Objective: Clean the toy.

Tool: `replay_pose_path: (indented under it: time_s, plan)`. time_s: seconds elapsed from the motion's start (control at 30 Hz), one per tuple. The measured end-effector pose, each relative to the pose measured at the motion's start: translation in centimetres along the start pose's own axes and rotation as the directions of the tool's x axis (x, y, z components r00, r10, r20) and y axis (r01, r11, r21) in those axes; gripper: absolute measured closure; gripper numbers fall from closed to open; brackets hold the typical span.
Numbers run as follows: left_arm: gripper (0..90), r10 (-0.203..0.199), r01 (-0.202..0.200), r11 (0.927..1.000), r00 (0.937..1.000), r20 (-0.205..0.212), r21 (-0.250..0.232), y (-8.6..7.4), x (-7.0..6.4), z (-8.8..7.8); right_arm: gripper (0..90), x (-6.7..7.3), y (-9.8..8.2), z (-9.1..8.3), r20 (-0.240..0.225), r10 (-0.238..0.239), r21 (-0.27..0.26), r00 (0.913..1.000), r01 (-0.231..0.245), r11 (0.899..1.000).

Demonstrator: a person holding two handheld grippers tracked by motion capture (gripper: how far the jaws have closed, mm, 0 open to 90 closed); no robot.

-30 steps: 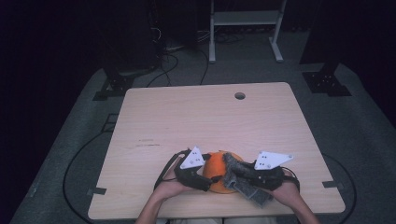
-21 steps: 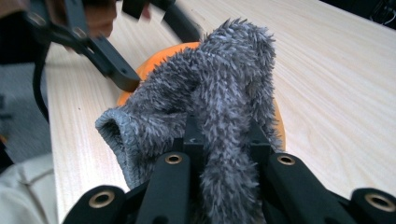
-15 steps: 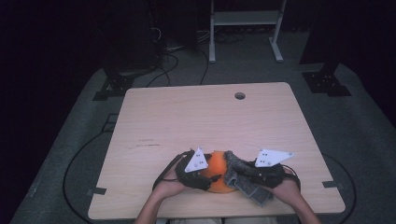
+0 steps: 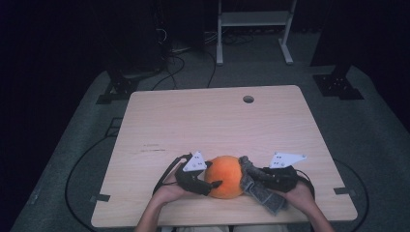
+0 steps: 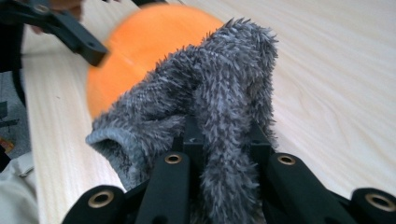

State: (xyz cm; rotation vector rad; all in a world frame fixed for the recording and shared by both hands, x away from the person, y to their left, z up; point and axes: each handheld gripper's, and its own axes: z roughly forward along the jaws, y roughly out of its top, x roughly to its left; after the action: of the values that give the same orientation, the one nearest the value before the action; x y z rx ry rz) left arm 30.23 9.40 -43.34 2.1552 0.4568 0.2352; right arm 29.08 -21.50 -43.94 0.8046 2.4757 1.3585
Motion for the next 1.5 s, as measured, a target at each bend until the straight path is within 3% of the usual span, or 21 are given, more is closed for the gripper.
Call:
replay_pose_path:
  time_s: [0.1, 0.2, 0.3, 0.43, 0.5, 0.6, 0.67, 0.73, 0.83, 0.87, 0.93, 0.97, 1.03, 1.13, 1.17, 1.23, 1.3, 1.33, 1.37, 1.43, 1.5]
  plan:
    - [26.7, -0.002, 0.002, 0.9998, 1.0, 0.002, 0.018, -0.1, 0.1, -0.2, 75.9, -0.5, -0.2, -0.3, 0.028, 0.022, 0.018, 0.9994, -0.022, 1.0]
    - [26.7, 0.001, -0.001, 0.9998, 0.9999, 0.014, 0.022, -0.4, 0.2, -0.3, 75.8, -0.3, 0.2, -0.4, -0.009, 0.026, -0.023, 0.9996, -0.026, 0.999]
    - [26.7, 0.012, -0.013, 0.9992, 0.9997, 0.019, 0.039, -0.5, 0.2, -0.5, 75.8, -0.1, 0.0, 0.0, -0.032, 0.031, -0.023, 0.999, -0.032, 0.999]
    - [26.7, 0.012, -0.013, 0.9993, 0.9997, 0.021, 0.036, -0.5, 0.2, -0.4, 75.8, -0.6, -0.2, -0.1, 0.007, 0.036, 0.023, 0.9993, -0.036, 0.999]
    - [26.7, 0.015, -0.016, 0.9995, 0.9995, 0.027, 0.026, -0.6, 0.2, -0.3, 75.8, -0.4, 0.4, -0.5, 0.006, 0.023, -0.012, 0.9997, -0.023, 1.0]
    - [26.7, 0.014, -0.014, 0.9998, 0.9995, 0.029, 0.017, -0.7, 0.1, -0.2, 75.7, 0.4, 1.6, -0.8, -0.052, 0.006, -0.096, 0.9986, -0.011, 0.995]
    - [25.8, 0.02, -0.02, 0.9998, 0.999, 0.04, 0.005, -0.5, 0.1, -0.4, 75.8, 0.8, 1.7, -0.2, -0.058, -0.021, -0.066, 0.9981, 0.018, 0.998]
    - [18.3, 0.034, -0.033, 0.9991, 0.9981, 0.051, -0.029, -0.1, 0.1, -0.7, 75.8, 1.1, 1.2, 0.3, -0.051, -0.037, -0.044, 0.998, 0.035, 0.998]
    - [10.8, 0.017, -0.016, 0.9936, 0.9998, 0.005, -0.112, 0.5, 0.1, -0.6, 75.8, 1.1, 0.9, -0.1, -0.052, -0.044, -0.034, 0.9977, 0.042, 0.999]
    - [10.7, 0.015, -0.017, 0.9955, 0.9996, -0.022, -0.093, 0.5, 0.1, -0.2, 75.7, 1.1, 0.8, -0.2, -0.053, -0.047, -0.034, 0.9975, 0.045, 0.998]
    - [8.6, -0.025, 0.025, 0.9989, 0.9996, 0.008, -0.04, 0.2, 0.2, 0.9, 75.6, 1.1, 0.7, -0.1, -0.056, -0.044, -0.036, 0.9975, 0.042, 0.998]
    - [9.8, -0.025, 0.025, 0.9989, 0.9996, 0.008, -0.04, 0.2, 0.2, 0.9, 75.6, 0.9, 0.7, -0.1, -0.055, -0.039, -0.032, 0.9978, 0.037, 0.999]
    - [23.5, -0.004, 0.003, 0.9987, 0.9998, -0.02, -0.052, 0.1, -0.2, 1.2, 75.6, 0.7, 0.7, -0.2, -0.038, -0.028, -0.025, 0.9989, 0.027, 0.999]
    - [38.0, 0.068, -0.078, 0.992, 0.9931, -0.095, -0.1, 0.8, -1.2, 0.9, 75.6, 0.3, 1.0, -0.7, 0.006, -0.032, -0.013, 0.9995, 0.032, 0.999]
    - [40.2, 0.1, -0.117, 0.9859, 0.9855, -0.137, -0.12, 0.9, -1.6, 0.9, 75.6, 0.2, 1.2, -0.9, 0.026, -0.034, -0.014, 0.9991, 0.034, 0.999]
    - [41.0, 0.142, -0.171, 0.9762, 0.9684, -0.205, -0.133, 1.3, -2.1, 1.2, 75.7, 0.1, 1.8, -1.5, 0.031, -0.015, -0.07, 0.9994, 0.017, 0.997]
    - [40.4, 0.144, -0.17, 0.9759, 0.9738, -0.176, -0.137, 1.3, -2.2, 1.4, 75.6, 0.2, 2.3, -1.7, 0.017, -0.002, -0.121, 0.9999, 0.004, 0.993]
    - [39.2, 0.146, -0.17, 0.9756, 0.9747, -0.169, -0.138, 1.2, -2.2, 1.4, 75.6, 0.2, 2.5, -1.4, 0.014, -0.004, -0.125, 0.9999, 0.005, 0.992]
    - [36.2, 0.13, -0.152, 0.9776, 0.9804, -0.148, -0.146, 1.1, -2.1, 1.2, 75.6, 0.2, 2.5, -1.0, 0.017, -0.008, -0.107, 0.9998, 0.01, 0.994]
    - [22.6, 0.071, -0.084, 0.9834, 0.9938, -0.086, -0.161, 1.1, -1.4, 0.7, 75.8, 0.4, 2.0, 0.0, 0.017, -0.023, -0.077, 0.9996, 0.024, 0.997]
    - [13.3, -0.012, -0.001, 0.9803, 0.9976, -0.068, -0.197, 1.1, -0.5, 0.2, 75.9, 0.9, 1.6, 0.3, 0.013, -0.041, -0.069, 0.9991, 0.042, 0.997]
